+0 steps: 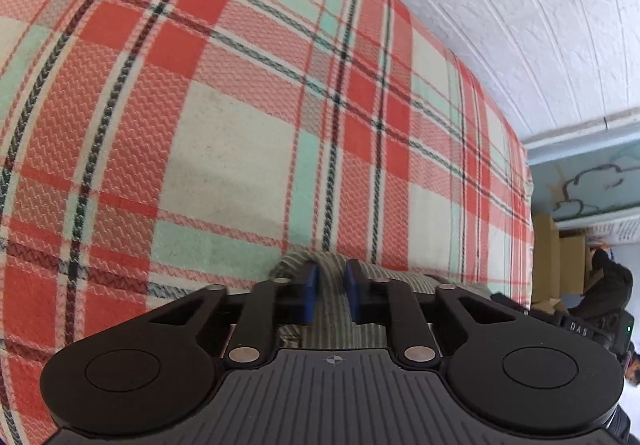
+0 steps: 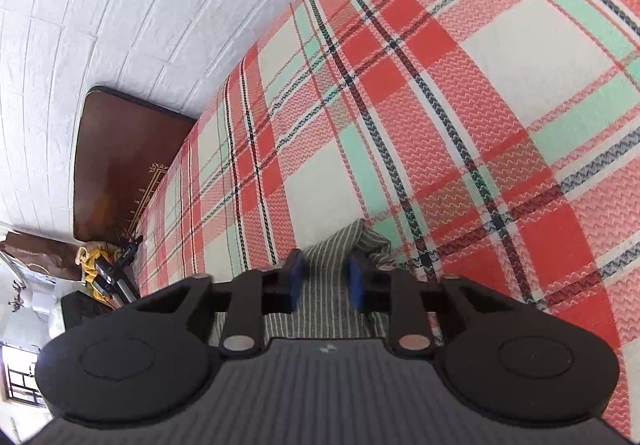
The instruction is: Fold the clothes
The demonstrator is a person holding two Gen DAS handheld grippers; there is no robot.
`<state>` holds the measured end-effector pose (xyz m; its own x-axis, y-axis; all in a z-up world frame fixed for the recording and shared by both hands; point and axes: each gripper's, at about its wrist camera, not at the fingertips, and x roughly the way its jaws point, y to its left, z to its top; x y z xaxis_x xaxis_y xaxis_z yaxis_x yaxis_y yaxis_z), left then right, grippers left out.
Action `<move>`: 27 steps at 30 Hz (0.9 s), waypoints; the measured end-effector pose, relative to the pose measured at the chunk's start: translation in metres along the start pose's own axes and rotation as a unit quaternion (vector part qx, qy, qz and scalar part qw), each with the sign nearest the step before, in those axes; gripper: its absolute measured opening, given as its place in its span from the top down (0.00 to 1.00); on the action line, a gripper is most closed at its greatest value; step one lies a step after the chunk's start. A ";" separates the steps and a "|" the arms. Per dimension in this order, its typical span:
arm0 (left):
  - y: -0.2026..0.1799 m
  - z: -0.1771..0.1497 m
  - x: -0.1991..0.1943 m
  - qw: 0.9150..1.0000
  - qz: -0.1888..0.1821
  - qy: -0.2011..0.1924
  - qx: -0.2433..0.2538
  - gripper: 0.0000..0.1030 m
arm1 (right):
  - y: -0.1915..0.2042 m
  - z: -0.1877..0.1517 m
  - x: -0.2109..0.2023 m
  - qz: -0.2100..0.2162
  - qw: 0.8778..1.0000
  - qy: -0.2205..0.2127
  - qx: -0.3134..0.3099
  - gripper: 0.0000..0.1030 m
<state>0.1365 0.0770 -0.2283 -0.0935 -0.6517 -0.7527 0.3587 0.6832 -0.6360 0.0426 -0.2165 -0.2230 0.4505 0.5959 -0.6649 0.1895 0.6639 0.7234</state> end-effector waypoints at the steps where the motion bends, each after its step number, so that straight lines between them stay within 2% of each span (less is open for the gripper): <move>1: 0.002 0.001 -0.002 1.000 0.002 -0.004 -0.001 0.94 | 0.000 -0.001 0.000 0.002 1.000 0.000 -0.001 0.89; 5: 0.012 0.005 -0.007 0.999 0.023 -0.026 -0.011 1.00 | -0.002 -0.003 0.000 -0.005 1.000 -0.010 0.008 0.93; 9: 0.022 0.009 -0.003 0.998 0.051 -0.030 -0.025 1.00 | -0.001 -0.005 0.010 -0.046 0.999 -0.009 -0.004 0.93; 11: 0.022 0.009 -0.008 0.999 0.038 -0.029 -0.025 0.92 | 0.003 -0.005 0.008 -0.050 0.999 -0.017 -0.010 0.83; 12: 0.021 0.008 -0.013 0.999 0.024 -0.029 -0.025 0.79 | 0.004 -0.005 0.004 -0.045 0.999 -0.019 -0.010 0.81; 15: 0.018 0.003 -0.024 1.000 -0.011 -0.016 -0.020 0.75 | 0.005 -0.004 -0.007 -0.031 0.999 -0.025 -0.010 0.78; 18: 0.019 -0.003 -0.025 1.000 -0.013 0.005 -0.024 0.57 | 0.007 -0.007 -0.016 -0.027 0.999 -0.025 -0.016 0.73; 21: 0.026 -0.008 -0.020 0.999 -0.014 0.007 -0.045 0.57 | 0.007 -0.010 -0.016 -0.027 0.999 -0.019 -0.018 0.64; 23: 0.028 -0.008 -0.016 0.997 -0.024 0.002 -0.067 0.57 | 0.008 -0.013 -0.017 -0.027 0.999 -0.016 -0.018 0.64; 27: 0.026 -0.003 -0.003 0.996 -0.029 -0.002 -0.080 0.60 | 0.008 -0.016 -0.017 -0.028 0.999 -0.012 -0.019 0.64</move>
<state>0.1435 0.0977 -0.2433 -0.1050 -0.6924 -0.7138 0.1998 0.6885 -0.6972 0.0224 -0.2145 -0.2088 0.4608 0.5474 -0.6986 0.1821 0.7120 0.6781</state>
